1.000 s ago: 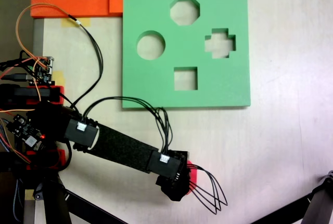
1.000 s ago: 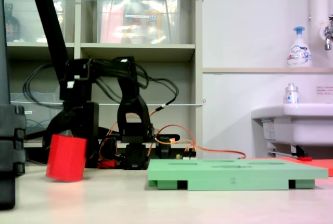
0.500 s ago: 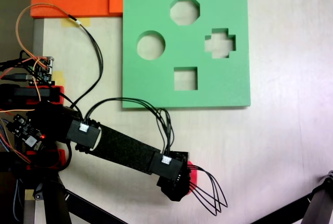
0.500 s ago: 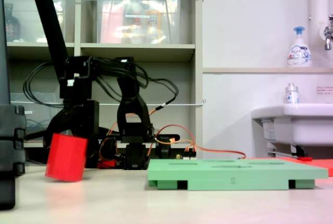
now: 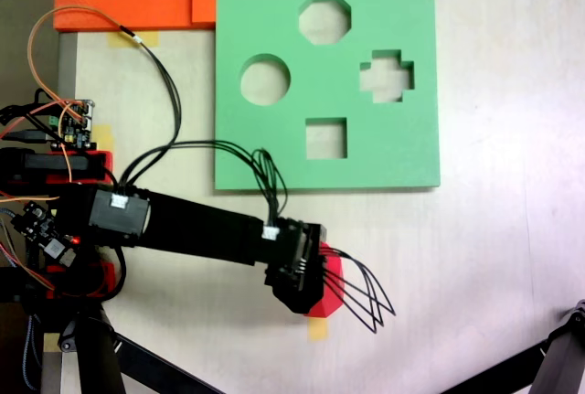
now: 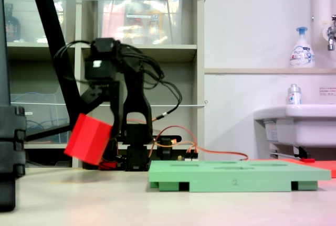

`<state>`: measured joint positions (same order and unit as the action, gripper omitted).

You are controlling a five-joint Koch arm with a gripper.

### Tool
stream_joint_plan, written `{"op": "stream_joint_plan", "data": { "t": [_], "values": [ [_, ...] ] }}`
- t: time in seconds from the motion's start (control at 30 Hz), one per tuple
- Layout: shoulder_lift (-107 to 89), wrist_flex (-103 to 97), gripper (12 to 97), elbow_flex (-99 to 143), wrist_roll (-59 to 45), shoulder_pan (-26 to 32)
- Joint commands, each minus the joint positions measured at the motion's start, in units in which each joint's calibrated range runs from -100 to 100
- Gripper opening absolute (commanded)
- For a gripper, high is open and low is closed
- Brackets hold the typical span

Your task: Put the octagonal pillar block into the corresponding hole

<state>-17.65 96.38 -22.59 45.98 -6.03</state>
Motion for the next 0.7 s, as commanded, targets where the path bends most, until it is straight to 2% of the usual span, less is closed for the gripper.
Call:
{"op": "stream_joint_plan", "data": {
  "t": [0.0, 0.2, 0.27, 0.53, 0.67],
  "values": [
    [-7.63, 3.62, 27.4, -3.14, 2.2, 1.86],
    [-16.57, 3.62, 27.4, -3.43, 9.18, 8.79],
    [-16.85, 3.62, 27.4, -5.63, 12.7, 13.48],
    [-9.03, 3.62, 27.5, -17.79, 21.49, 26.18],
    [-5.26, 3.62, 27.5, -17.79, 24.86, 30.48]
  ]
}}
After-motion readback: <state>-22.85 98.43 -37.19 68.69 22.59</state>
